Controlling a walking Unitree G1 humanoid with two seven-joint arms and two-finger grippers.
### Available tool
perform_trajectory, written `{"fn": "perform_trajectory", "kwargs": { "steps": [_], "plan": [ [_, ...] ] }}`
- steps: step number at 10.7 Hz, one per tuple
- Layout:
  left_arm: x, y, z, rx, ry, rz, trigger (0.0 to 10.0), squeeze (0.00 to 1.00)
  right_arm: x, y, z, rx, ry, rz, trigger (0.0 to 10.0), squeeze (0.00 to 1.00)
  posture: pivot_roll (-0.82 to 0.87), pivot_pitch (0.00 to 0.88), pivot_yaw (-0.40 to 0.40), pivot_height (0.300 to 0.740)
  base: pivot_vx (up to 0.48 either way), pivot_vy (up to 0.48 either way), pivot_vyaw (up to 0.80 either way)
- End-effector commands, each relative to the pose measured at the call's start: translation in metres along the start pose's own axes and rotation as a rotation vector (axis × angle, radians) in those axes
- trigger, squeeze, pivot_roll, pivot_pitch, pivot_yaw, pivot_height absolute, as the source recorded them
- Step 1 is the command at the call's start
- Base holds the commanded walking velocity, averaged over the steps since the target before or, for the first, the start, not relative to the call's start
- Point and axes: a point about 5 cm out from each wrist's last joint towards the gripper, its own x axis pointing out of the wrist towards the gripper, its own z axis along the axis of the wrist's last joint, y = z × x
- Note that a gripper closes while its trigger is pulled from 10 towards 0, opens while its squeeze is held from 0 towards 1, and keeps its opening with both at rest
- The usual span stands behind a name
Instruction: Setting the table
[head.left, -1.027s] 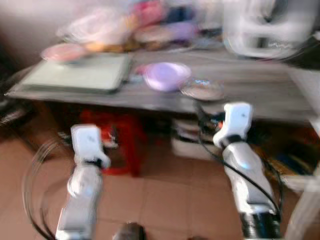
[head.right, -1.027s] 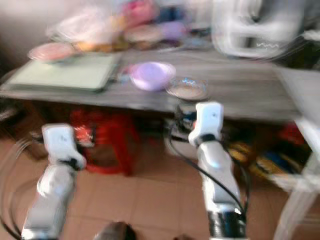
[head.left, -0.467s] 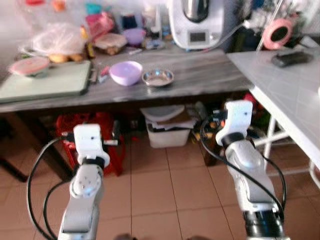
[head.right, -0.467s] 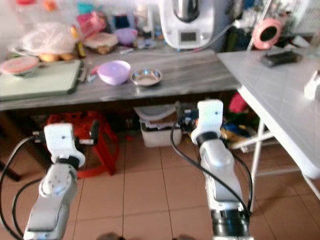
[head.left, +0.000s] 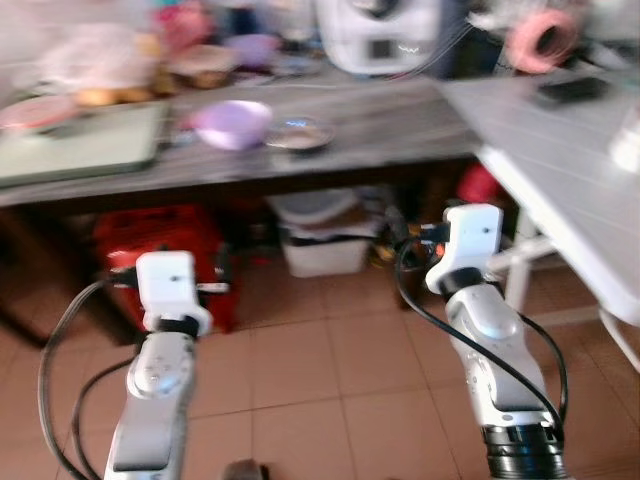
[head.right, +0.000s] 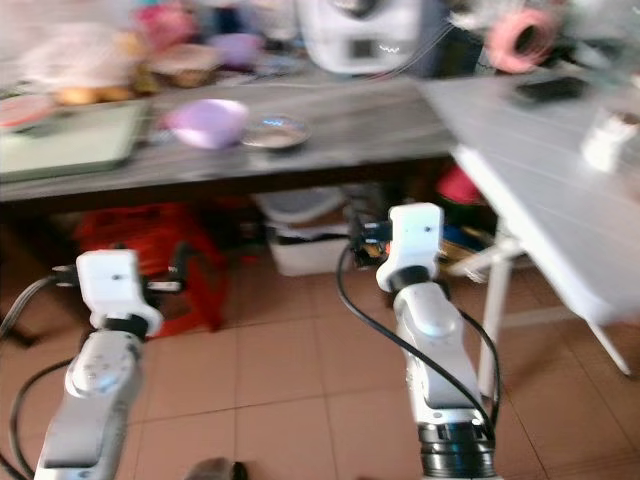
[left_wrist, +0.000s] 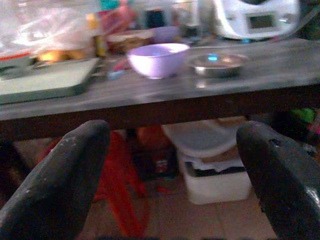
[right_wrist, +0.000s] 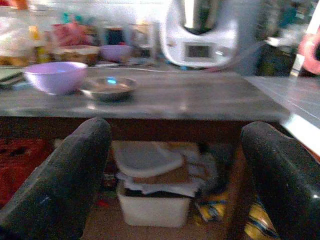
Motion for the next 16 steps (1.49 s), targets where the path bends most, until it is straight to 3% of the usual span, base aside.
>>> {"fn": "perform_trajectory", "kwargs": {
  "steps": [1, 16],
  "plan": [
    [0.0015, -0.0034, 0.0032, -0.004, -0.008, -0.012, 10.0, 0.0, 0.0006, -0.0037, 0.004, -0.002, -0.013, -0.014, 10.0, 0.0, 0.01, 0.07, 0.052, 0.74, 0.0, -0.315, 0.0],
    [0.0013, -0.0056, 0.0013, 0.007, 0.006, -0.053, 10.0, 0.0, 0.001, -0.0025, 0.0049, -0.005, -0.018, -0.002, 10.0, 0.0, 0.0, 0.067, 0.053, 0.74, 0.02, -0.406, 0.0]
  ]
}}
